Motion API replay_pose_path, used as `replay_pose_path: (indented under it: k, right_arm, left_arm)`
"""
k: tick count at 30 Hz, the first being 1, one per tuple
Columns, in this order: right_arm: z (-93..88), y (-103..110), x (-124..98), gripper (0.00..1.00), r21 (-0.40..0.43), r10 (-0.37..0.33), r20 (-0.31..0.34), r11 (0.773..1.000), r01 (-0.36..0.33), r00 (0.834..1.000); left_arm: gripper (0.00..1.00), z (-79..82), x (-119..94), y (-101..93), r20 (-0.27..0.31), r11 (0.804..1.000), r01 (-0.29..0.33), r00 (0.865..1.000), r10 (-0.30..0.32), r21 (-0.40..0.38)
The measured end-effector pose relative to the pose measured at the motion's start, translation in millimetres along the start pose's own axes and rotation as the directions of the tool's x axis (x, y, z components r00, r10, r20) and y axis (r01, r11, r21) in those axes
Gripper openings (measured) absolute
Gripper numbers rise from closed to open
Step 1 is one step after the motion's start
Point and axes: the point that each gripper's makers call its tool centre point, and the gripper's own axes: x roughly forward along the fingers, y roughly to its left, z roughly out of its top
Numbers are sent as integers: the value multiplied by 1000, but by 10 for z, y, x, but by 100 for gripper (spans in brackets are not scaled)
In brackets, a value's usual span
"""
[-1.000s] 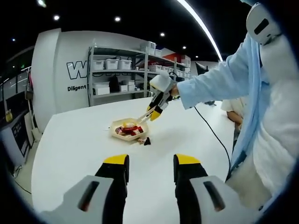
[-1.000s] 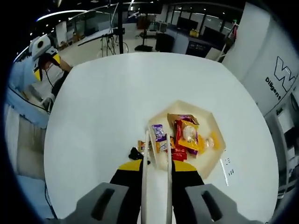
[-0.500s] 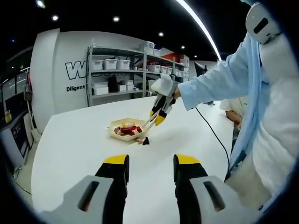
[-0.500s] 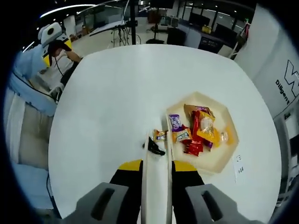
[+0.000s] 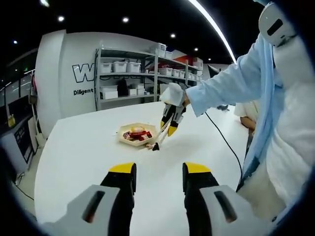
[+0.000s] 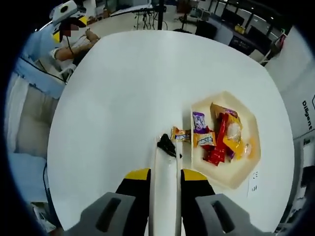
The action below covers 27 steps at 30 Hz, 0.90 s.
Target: Place the target food into the container with the food tongs after gripping and lifting it, then release it inside without dropping or visibly crushing the food.
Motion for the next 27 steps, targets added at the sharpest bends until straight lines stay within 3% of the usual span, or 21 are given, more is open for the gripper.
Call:
replay_pose_path:
  k: [9,19,25,27]
  right_arm:
    - [14,-48,79,15,-115,-12,-66,993,5,998]
    - [-36,-83,177,15,-215,3,-144,976,-34,990]
    - [-59,-78,202,13,-232,27,-166,970,-66,986]
    - [-55,-64,196,12,-212,11,-167,976,-47,986]
  left_arm:
    - [35,-47,-55,2,-4,1000,-17,1000,17,-12]
    - [34,-72,-90,7,-5,999,-33,999,32,-21]
    - [34,-64,-104,26,-7,999,-40,999,40,-21]
    - [35,-60,-103,27,-7,999,-39,999,39,-20]
